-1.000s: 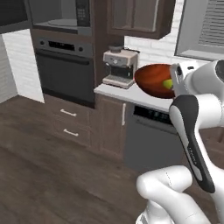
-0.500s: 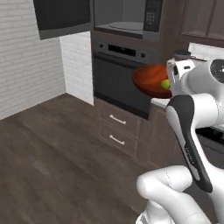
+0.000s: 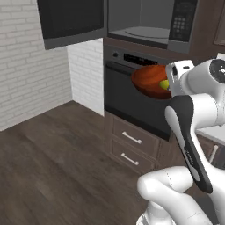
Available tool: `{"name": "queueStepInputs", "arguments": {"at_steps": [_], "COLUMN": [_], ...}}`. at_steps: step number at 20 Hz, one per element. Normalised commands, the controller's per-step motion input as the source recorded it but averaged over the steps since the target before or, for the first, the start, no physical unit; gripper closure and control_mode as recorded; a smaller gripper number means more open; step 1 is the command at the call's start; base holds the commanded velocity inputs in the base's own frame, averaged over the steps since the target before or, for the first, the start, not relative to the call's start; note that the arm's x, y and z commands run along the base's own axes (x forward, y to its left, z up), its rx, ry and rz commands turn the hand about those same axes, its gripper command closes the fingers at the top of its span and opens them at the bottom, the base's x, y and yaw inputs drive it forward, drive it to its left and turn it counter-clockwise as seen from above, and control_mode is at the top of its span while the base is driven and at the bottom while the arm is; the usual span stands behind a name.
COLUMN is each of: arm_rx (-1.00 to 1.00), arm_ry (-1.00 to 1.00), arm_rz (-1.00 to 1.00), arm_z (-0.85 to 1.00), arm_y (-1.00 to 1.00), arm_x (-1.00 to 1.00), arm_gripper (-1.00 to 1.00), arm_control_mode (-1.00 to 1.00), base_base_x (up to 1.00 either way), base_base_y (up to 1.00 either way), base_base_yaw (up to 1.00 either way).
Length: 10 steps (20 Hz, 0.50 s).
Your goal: Pick the lemon wedge from the sink and place it in the bowl. Then pick the bowl and place it in the microwave. Then close the microwave door and press the start button.
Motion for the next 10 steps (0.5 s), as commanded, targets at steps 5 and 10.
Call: {"name": "queueStepInputs", "arguments": {"at_steps": [5,10], "arm_rx": [0.0,0.0], "arm_ry": [0.0,0.0], "arm_rz": [0.0,0.0], "arm_z": [0.0,0.0], "arm_y": [0.0,0.0], "arm_x": [0.0,0.0], "arm_gripper": [1.0,1.0], "arm_control_mode": [1.0,1.0], "base_base_x": [1.0,1.0], "base_base_y": [0.0,0.02], "base_base_yaw": [0.0,0.0]}}
